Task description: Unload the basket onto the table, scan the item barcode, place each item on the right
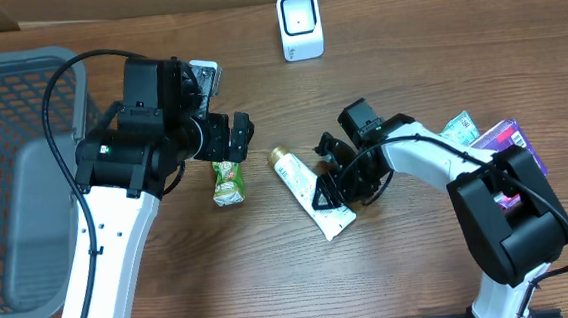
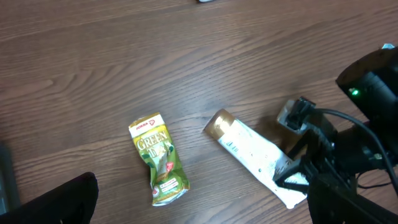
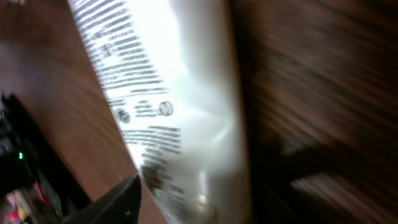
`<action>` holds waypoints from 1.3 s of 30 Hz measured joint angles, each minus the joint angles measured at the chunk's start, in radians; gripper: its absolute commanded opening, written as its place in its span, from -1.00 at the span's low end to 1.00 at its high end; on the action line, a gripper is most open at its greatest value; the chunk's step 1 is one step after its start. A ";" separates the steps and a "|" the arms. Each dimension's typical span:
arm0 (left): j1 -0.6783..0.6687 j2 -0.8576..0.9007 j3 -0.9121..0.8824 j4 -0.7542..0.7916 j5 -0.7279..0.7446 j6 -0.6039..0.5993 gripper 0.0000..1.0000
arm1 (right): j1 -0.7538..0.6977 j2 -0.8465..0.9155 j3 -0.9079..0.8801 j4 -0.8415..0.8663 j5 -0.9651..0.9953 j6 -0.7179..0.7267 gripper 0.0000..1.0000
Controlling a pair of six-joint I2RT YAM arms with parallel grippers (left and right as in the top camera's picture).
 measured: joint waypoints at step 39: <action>0.000 0.000 0.000 0.000 0.000 0.000 0.99 | -0.305 -0.399 0.155 -0.087 -0.347 -0.067 -0.93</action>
